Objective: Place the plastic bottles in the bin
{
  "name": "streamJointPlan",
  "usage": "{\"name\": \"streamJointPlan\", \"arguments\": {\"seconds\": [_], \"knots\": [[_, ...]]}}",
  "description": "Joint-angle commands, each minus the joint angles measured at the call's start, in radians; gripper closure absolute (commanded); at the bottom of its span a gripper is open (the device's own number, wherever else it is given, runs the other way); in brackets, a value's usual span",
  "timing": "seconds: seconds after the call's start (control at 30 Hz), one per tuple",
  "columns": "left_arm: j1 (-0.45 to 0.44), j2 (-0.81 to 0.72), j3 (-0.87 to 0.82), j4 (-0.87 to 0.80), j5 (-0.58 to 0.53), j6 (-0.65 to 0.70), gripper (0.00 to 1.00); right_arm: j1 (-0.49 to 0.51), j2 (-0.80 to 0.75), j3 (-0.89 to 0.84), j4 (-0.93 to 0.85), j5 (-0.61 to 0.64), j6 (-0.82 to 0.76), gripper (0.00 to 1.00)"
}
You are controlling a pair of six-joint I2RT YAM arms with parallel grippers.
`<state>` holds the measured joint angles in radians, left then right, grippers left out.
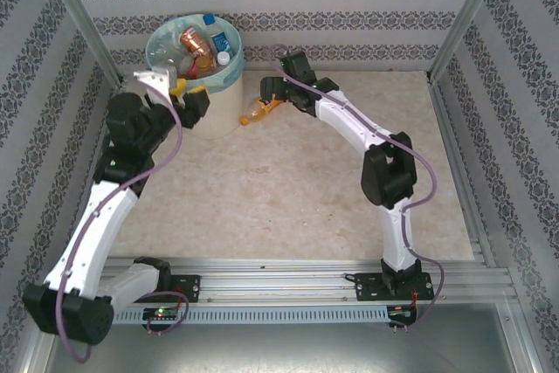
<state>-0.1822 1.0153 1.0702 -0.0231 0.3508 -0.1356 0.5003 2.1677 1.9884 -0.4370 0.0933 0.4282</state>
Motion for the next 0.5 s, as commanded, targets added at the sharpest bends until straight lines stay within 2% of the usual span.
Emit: {"name": "streamJointPlan", "arguments": {"seconds": [0.0, 0.07, 0.17, 0.33, 0.47], "knots": [[-0.077, -0.055, -0.054, -0.089, 0.075, 0.152, 0.37, -0.008, 0.085, 0.110, -0.039, 0.050, 0.138, 0.05], [-0.130, -0.081, -0.084, -0.155, 0.091, 0.230, 0.35, -0.011, 0.148, 0.174, -0.046, 0.045, 0.174, 0.06], [-0.176, -0.105, -0.138, -0.185, 0.105, 0.295, 0.25, -0.013, 0.232, 0.293, -0.076, 0.040, 0.219, 0.08], [-0.189, -0.078, -0.173, -0.189, 0.158, 0.338, 0.15, -0.022, 0.358, 0.457, -0.160, 0.066, 0.275, 0.10], [-0.188, -0.027, -0.204, -0.167, 0.156, 0.346, 0.09, -0.031, 0.407, 0.479, -0.156, 0.068, 0.316, 0.10]]}}
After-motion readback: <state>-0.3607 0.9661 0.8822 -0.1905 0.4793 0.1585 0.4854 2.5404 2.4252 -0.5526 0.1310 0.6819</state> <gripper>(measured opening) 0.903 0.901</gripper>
